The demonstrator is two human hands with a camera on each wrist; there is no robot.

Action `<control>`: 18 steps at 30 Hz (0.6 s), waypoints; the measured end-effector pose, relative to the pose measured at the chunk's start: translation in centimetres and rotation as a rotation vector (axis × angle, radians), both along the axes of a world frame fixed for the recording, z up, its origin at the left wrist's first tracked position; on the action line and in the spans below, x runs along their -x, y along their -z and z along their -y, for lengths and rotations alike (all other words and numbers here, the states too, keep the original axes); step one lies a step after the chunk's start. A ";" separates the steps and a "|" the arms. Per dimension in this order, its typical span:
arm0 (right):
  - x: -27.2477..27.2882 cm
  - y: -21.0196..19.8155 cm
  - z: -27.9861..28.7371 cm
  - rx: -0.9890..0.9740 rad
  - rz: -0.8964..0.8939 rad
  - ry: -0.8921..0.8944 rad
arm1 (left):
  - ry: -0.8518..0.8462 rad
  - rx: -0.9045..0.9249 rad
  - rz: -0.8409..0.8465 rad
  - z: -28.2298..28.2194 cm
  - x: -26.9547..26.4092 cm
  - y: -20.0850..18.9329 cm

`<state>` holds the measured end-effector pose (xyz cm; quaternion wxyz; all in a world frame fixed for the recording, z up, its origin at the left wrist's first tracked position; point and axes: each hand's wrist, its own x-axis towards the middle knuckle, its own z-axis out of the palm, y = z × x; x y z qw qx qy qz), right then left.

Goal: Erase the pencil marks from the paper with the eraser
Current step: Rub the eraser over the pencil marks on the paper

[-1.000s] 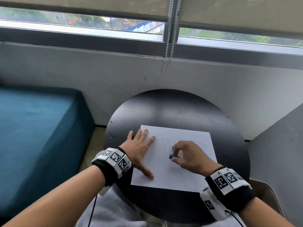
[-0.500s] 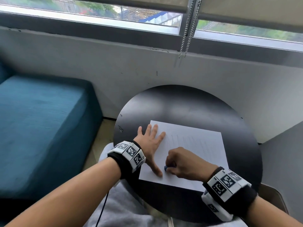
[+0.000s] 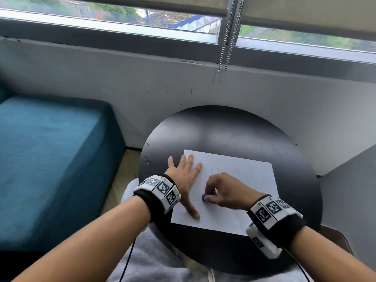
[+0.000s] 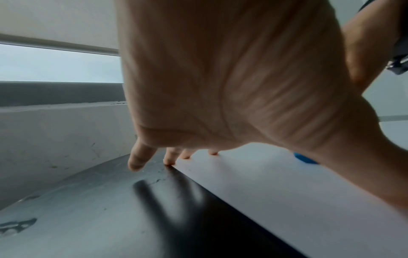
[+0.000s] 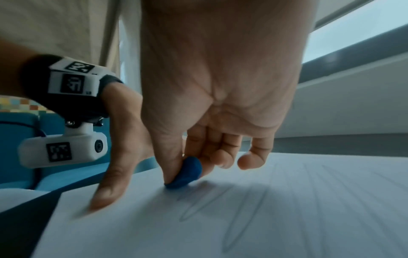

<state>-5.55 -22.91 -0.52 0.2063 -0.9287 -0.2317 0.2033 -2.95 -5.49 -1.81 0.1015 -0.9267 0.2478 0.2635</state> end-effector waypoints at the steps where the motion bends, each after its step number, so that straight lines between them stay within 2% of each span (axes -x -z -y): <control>1: 0.3 0.2 0.0 -0.001 0.001 -0.012 | -0.002 0.002 -0.001 0.0 0.0 0.0; 5: 1.8 0.0 -0.7 0.028 -0.084 -0.139 | -0.006 0.003 -0.006 0.0 0.1 -0.3; 9: -1.0 0.1 0.0 -0.024 -0.027 0.012 | -0.013 0.005 0.007 0.0 0.1 -0.2; 11: -0.7 0.4 -0.1 -0.028 -0.027 -0.002 | -0.017 0.011 0.008 0.0 0.2 -0.1; 14: 0.9 0.3 -0.6 0.012 -0.112 -0.115 | -0.020 0.001 -0.006 0.0 0.2 -0.2; 18: -1.5 0.2 0.1 -0.010 -0.057 -0.003 | -0.015 -0.005 0.006 0.1 0.1 0.0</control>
